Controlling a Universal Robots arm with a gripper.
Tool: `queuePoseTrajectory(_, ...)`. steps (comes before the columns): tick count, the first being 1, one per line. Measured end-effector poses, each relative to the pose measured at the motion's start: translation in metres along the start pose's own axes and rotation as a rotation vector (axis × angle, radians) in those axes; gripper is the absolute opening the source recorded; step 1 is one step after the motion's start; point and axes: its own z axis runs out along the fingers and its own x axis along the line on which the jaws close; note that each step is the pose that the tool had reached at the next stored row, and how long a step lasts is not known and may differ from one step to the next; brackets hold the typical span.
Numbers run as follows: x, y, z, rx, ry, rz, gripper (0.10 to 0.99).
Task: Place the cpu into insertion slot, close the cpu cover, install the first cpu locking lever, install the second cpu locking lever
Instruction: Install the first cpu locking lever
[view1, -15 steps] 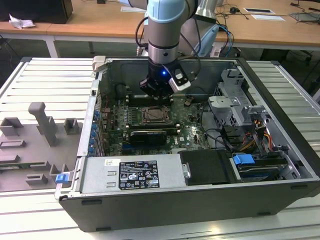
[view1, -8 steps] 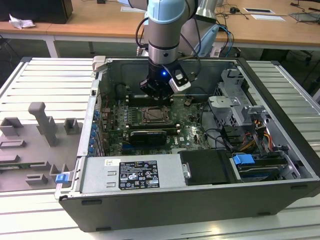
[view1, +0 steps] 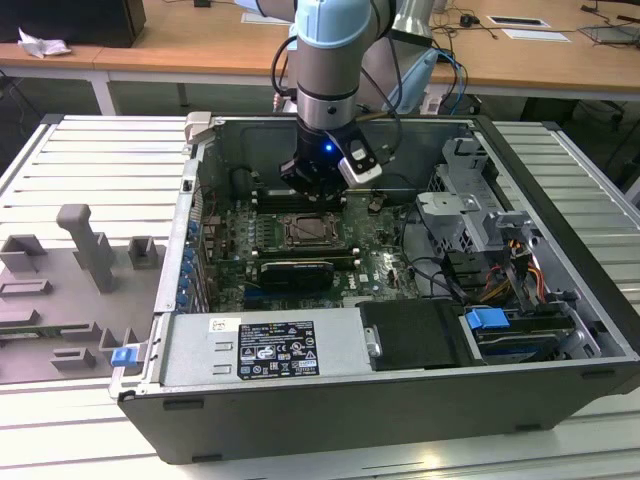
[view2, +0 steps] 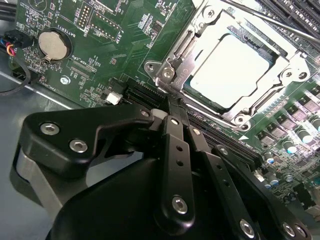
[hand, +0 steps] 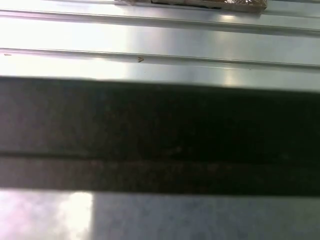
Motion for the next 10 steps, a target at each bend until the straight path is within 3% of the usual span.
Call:
queuePoseTrajectory(6, 0.0002, -0.0023, 0.0022, -0.001, 0.0002, 0.0, 0.106)
queuePoseTrajectory(10, 0.0002, -0.0025, 0.0033, -0.018, -0.0006, 0.001, 0.106)
